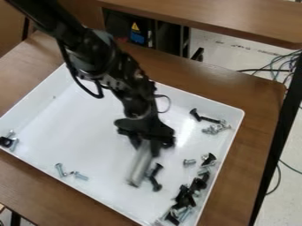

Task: Sweep into pile

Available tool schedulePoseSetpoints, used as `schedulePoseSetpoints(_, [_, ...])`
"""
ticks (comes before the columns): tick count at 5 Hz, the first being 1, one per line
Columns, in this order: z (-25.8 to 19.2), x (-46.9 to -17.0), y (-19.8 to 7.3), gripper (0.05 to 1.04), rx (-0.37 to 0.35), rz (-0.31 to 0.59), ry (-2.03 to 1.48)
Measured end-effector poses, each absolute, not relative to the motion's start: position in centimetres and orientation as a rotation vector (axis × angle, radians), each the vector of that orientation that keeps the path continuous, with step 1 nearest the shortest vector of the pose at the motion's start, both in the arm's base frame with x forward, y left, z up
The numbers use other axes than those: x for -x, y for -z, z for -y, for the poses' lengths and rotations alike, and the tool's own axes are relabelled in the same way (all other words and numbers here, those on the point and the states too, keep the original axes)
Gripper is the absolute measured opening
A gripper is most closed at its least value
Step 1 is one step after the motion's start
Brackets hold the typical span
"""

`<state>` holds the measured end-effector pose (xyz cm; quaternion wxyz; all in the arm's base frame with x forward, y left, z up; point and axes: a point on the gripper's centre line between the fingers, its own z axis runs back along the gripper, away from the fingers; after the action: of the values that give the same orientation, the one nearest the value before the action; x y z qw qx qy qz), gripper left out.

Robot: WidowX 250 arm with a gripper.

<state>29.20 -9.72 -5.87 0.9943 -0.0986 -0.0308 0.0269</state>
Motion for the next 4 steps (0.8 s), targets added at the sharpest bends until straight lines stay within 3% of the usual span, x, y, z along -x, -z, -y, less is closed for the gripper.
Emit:
schedulePoseSetpoints(1, [12.8, -28.7, 6.0, 0.362, 0.226, 0.037, -0.046])
schedulePoseSetpoints(2, [14.6, -28.5, 5.9, 0.362, 0.2, 0.011, -0.024])
schedulePoseSetpoints(3, [14.1, -28.4, 5.8, 0.362, 0.142, 0.016, -0.023])
schedulePoseSetpoints(4, [10.3, -28.3, 5.0, 0.362, 0.073, 0.003, -0.116])
